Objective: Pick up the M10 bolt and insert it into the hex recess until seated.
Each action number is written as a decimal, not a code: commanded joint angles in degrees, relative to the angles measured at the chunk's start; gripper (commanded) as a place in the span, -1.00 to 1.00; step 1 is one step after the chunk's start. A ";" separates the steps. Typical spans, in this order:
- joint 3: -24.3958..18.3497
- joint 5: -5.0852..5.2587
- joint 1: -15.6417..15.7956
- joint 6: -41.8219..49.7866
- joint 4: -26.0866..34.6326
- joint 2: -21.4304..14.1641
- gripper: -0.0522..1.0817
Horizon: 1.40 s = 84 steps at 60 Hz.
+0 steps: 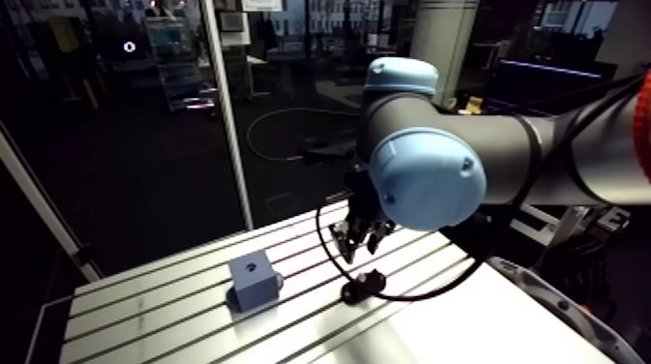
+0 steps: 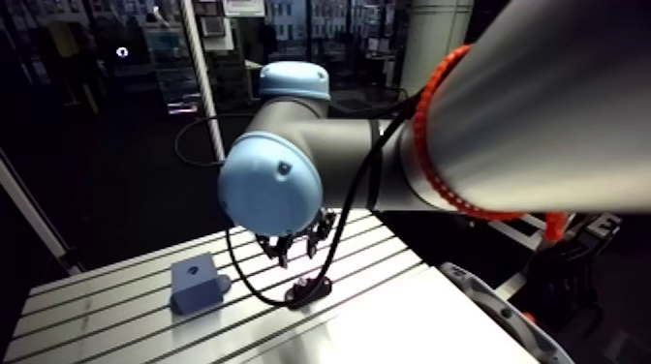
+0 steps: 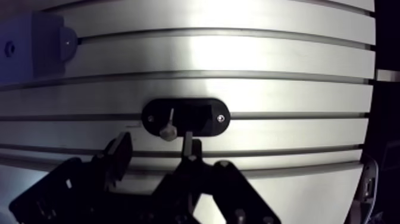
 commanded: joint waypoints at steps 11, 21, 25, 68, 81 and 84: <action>2.39 0.16 -2.41 -0.31 -2.87 0.90 -0.04; 2.69 0.25 -2.43 -0.33 -3.45 1.60 -0.02; 2.78 0.25 -2.43 -0.24 -4.32 1.71 0.02; 4.36 0.34 -1.99 -0.77 -5.53 1.62 0.02; 4.63 0.34 -1.83 -0.95 -5.62 1.53 0.02; 4.63 0.34 -1.74 -0.95 -5.62 1.45 0.02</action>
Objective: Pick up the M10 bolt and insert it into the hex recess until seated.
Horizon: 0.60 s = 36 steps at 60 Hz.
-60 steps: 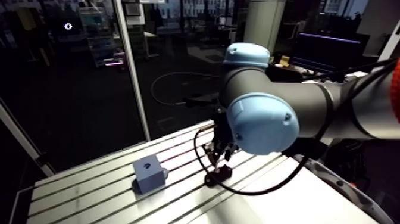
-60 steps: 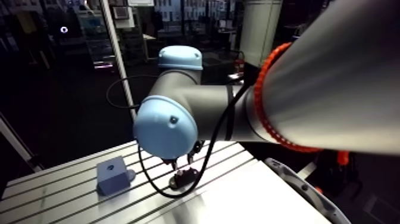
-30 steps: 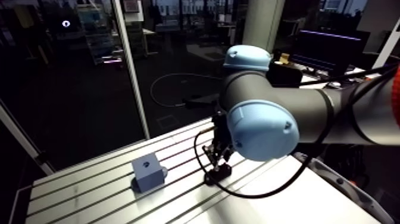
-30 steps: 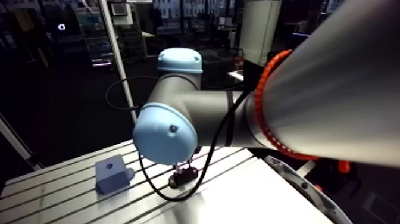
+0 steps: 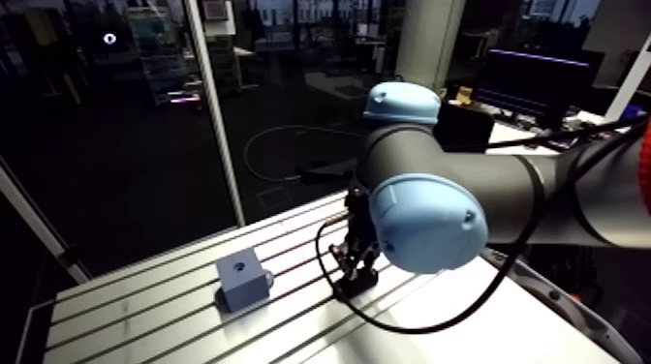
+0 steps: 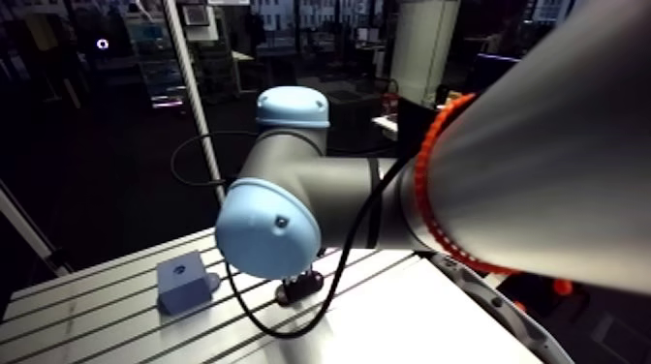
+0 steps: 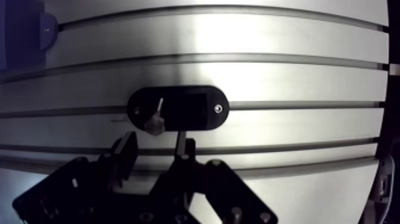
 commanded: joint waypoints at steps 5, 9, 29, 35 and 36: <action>0.23 0.10 0.73 -0.41 -0.08 -0.30 0.03; 0.16 0.02 1.51 -0.61 -0.08 -0.32 0.03; 0.06 -0.06 2.01 -2.37 -2.80 0.03 0.02; 0.13 -0.08 2.01 -2.46 -2.80 0.03 0.01; 0.14 0.00 2.01 -2.46 -2.80 0.03 0.01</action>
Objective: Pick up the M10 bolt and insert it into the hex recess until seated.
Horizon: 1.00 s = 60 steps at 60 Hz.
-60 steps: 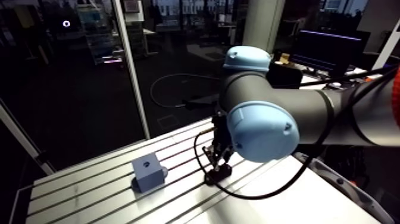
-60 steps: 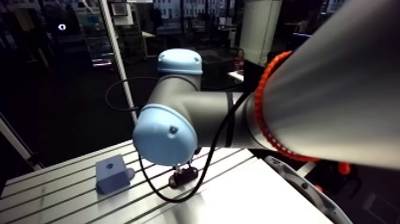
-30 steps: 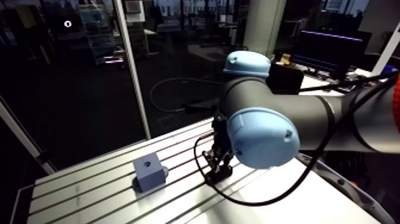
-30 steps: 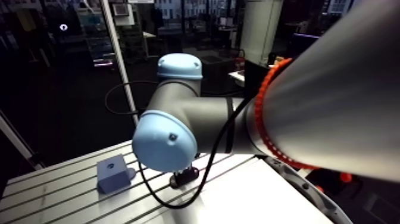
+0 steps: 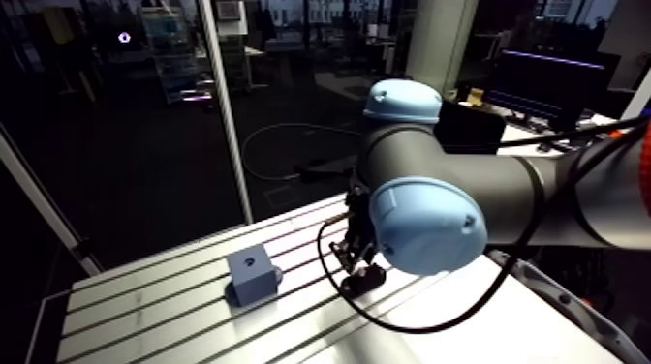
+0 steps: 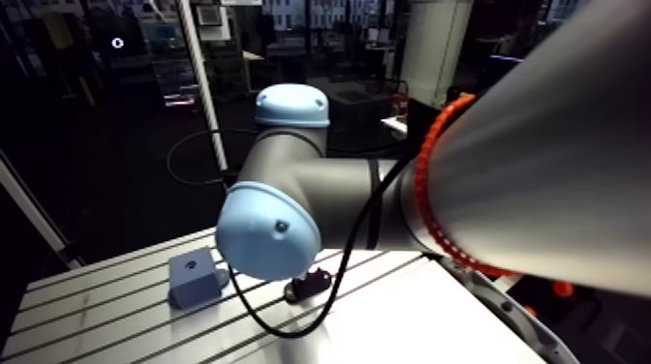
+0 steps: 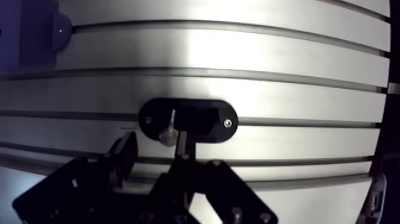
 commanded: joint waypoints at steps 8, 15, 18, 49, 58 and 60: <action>0.11 0.01 0.06 -0.42 -0.58 0.13 0.01; 0.19 0.02 -0.01 -0.42 -0.58 0.22 0.01; 0.19 0.02 -0.02 -0.51 -0.58 0.23 0.01; 0.19 -0.15 -0.20 -1.12 -0.76 1.02 0.01; 0.36 -0.15 -0.20 -1.04 -0.76 1.02 0.01; 0.37 -0.15 -0.20 -1.04 -0.83 1.10 0.01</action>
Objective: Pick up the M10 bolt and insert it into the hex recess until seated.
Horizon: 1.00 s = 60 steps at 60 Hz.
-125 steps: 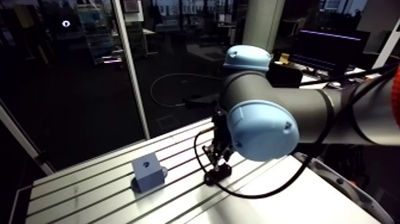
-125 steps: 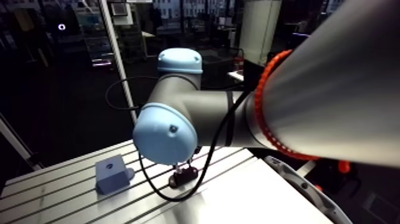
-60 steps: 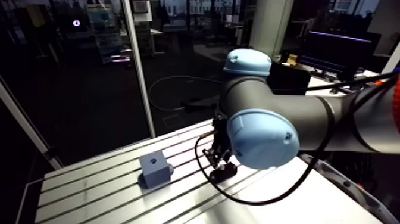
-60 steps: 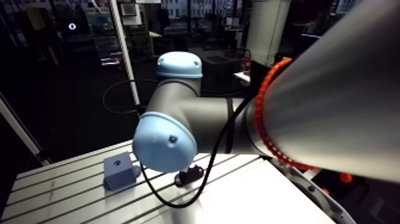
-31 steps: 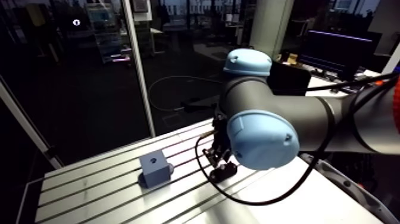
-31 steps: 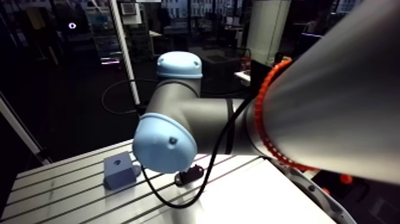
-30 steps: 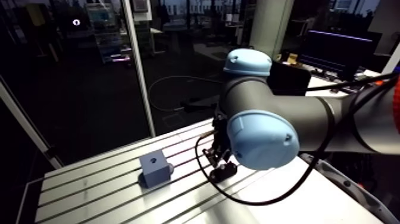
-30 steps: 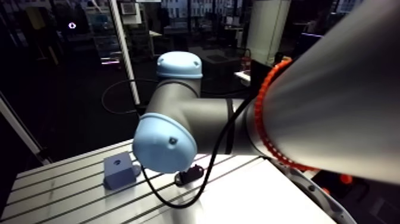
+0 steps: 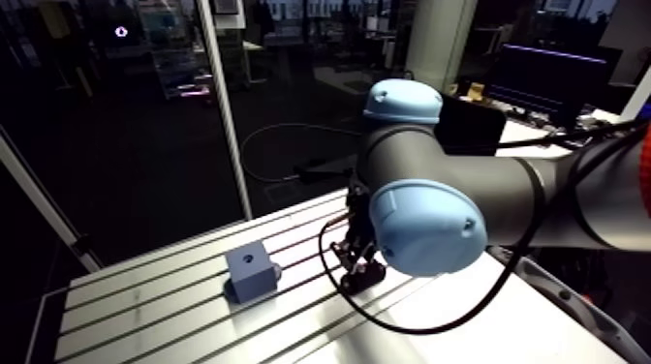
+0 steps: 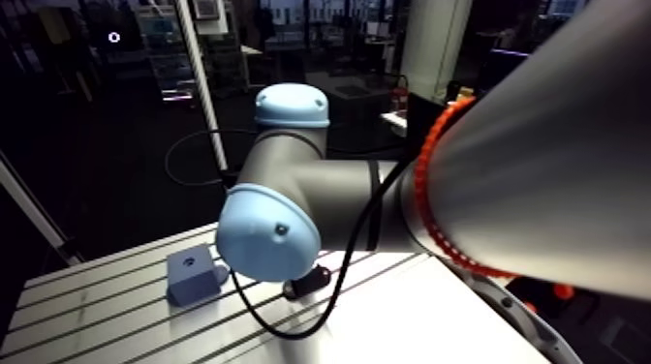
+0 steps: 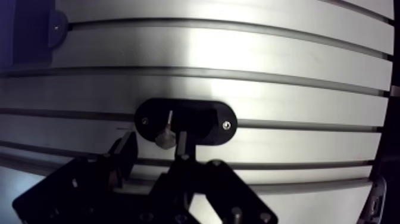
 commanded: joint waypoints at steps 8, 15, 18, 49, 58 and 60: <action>0.35 -0.08 -0.10 0.14 -0.10 0.29 0.01; 0.44 -0.09 -0.10 0.23 -0.10 0.38 0.01; 0.44 -0.09 -0.10 0.39 -0.10 0.38 0.01; 0.71 -0.18 -0.19 0.67 -1.50 0.55 0.01; 0.70 -0.18 -0.67 0.76 -1.50 0.56 0.01; 0.78 -0.18 -0.93 0.76 -1.50 0.56 0.01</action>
